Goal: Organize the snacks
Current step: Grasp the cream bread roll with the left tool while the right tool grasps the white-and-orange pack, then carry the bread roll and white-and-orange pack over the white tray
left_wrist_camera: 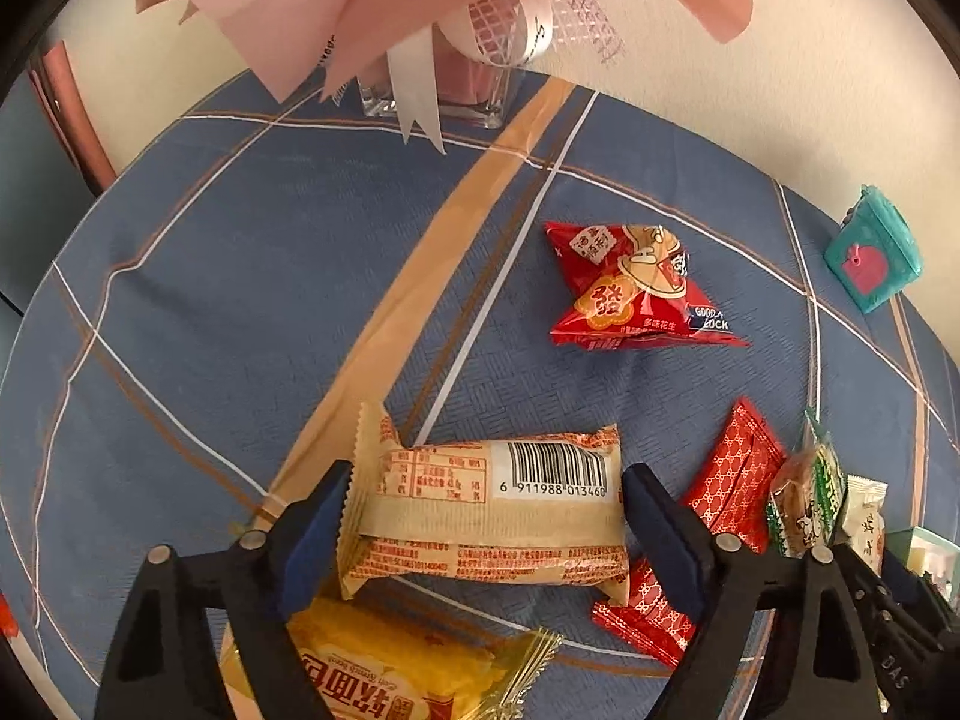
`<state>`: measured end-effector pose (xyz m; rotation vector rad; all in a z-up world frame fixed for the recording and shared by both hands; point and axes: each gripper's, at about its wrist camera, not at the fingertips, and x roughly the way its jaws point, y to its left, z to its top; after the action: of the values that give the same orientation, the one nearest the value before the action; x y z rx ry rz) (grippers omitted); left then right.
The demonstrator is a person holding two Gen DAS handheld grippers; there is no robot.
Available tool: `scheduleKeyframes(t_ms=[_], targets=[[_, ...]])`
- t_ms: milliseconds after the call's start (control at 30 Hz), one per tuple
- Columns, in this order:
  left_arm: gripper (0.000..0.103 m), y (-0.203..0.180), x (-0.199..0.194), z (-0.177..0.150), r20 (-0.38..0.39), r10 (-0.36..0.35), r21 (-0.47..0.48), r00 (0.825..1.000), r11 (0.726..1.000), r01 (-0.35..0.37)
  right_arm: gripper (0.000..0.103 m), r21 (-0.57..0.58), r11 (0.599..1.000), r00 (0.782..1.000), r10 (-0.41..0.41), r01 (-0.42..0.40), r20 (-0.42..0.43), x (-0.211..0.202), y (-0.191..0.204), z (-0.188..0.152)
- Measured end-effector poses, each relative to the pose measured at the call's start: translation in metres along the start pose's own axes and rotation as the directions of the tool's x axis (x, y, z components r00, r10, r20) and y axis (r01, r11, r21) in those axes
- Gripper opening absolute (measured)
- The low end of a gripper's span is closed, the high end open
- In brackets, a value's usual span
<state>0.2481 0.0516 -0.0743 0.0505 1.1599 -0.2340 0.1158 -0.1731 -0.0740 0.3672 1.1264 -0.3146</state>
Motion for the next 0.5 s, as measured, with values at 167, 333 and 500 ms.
scheduleKeyframes(t_ms=[167,333,500], targets=[[0.081,0.001,-0.003,-0.004,0.012,0.008,0.003,1.000,1.000,-0.008,0.053,-0.004,1.000,1.000,-0.015,0.015,0.006,-0.001,-0.003,0.000],[0.076,0.003,-0.011,-0.007,0.026,0.001,-0.010,1.000,1.000,-0.001,0.053,-0.025,0.999,0.999,-0.031,0.032,0.010,-0.005,-0.003,-0.003],[0.076,0.000,-0.021,-0.009,0.028,-0.018,-0.017,0.999,1.000,0.019,0.053,-0.021,0.999,0.999,-0.027,0.028,0.032,-0.017,-0.001,-0.001]])
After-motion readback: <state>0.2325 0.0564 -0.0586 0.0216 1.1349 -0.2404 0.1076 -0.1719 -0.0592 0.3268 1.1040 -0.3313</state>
